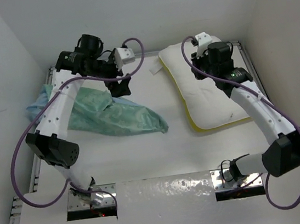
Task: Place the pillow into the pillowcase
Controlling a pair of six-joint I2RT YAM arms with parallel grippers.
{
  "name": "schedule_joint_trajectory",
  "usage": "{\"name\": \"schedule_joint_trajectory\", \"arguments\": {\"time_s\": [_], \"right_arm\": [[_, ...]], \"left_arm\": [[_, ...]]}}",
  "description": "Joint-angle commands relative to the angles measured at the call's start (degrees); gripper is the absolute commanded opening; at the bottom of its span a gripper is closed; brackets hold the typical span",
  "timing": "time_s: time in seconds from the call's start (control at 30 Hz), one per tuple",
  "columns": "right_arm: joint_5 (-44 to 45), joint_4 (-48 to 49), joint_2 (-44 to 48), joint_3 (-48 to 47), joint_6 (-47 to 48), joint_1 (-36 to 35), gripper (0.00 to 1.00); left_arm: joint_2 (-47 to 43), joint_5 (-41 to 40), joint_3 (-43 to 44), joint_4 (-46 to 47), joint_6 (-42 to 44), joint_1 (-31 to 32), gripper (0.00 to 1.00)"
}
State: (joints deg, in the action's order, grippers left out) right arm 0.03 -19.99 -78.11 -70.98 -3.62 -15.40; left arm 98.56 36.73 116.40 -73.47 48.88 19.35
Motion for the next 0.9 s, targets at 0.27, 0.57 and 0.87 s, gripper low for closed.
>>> {"name": "schedule_joint_trajectory", "arguments": {"time_s": [0.27, 0.57, 0.87], "right_arm": [[-8.2, -3.5, -15.5, -7.8, -1.5, -14.5, 0.99], [-10.4, -8.6, -38.1, -14.9, -7.4, -15.7, 0.99], [-11.9, -5.9, -40.7, -7.2, -6.8, -17.9, 0.51]], "left_arm": [[16.1, -20.0, 1.9, 18.1, -30.9, -28.6, 0.92], [27.2, -27.7, 1.1, 17.0, -24.4, -42.0, 1.00], [27.7, -25.9, -13.8, 33.8, -24.3, -43.7, 0.90]]}}
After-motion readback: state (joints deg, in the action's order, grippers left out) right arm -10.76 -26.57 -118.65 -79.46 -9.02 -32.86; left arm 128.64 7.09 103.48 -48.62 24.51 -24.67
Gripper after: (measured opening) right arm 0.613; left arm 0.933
